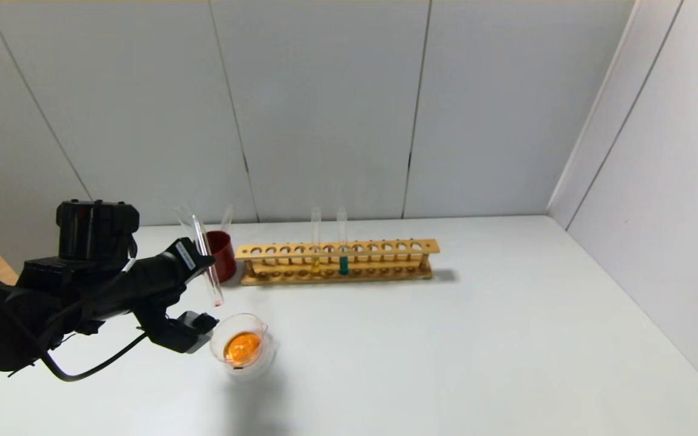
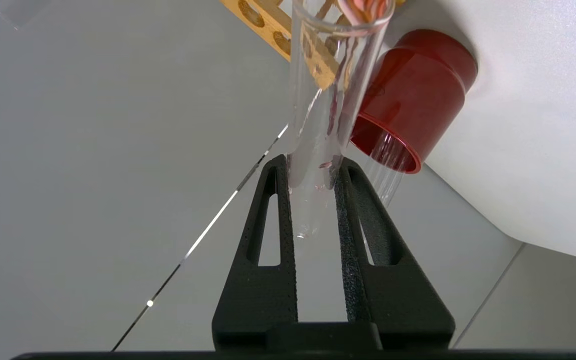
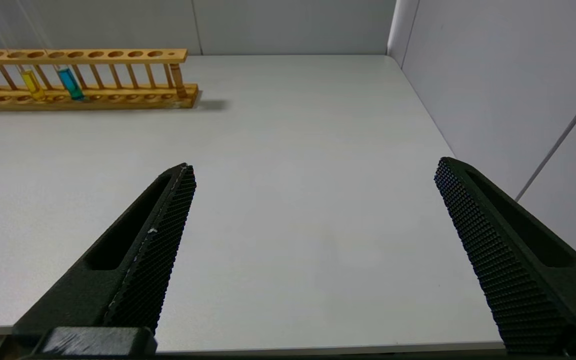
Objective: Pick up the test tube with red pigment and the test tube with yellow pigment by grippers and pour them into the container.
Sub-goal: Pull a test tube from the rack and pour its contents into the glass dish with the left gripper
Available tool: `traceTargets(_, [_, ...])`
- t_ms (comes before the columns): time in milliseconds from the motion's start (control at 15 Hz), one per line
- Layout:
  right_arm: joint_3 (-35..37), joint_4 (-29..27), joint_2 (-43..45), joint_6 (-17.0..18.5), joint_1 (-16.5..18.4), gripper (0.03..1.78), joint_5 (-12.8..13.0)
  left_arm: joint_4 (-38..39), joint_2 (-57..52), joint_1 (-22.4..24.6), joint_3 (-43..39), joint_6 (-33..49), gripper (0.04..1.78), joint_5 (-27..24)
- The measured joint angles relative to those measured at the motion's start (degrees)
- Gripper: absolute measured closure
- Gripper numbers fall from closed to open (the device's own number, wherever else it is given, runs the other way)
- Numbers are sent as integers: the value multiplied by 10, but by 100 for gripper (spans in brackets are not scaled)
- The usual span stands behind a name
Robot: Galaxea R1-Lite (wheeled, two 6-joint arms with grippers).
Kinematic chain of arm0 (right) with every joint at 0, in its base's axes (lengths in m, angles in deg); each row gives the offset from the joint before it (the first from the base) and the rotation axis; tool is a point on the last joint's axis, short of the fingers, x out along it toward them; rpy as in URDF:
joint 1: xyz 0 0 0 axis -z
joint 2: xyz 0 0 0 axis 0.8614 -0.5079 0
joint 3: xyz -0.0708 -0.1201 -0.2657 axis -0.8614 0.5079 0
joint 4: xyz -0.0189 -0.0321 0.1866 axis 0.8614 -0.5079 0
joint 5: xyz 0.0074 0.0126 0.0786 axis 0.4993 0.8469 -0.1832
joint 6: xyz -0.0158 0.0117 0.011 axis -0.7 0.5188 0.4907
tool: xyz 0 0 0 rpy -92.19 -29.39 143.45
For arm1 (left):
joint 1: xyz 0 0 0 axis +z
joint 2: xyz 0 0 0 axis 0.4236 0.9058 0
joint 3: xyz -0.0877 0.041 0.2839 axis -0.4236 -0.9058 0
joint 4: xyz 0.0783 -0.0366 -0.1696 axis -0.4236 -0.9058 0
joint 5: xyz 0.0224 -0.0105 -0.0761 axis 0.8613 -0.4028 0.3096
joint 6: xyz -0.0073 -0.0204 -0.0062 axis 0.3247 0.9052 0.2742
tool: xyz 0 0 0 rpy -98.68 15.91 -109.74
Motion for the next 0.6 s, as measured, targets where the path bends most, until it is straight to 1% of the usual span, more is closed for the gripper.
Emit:
traceTargets(267, [0, 0, 0, 0, 0, 6, 0, 3, 0, -3, 3, -2, 152, -1])
traceTargets(600, [0, 0, 0, 0, 0, 6, 0, 16, -3, -6, 5, -25, 152, -1])
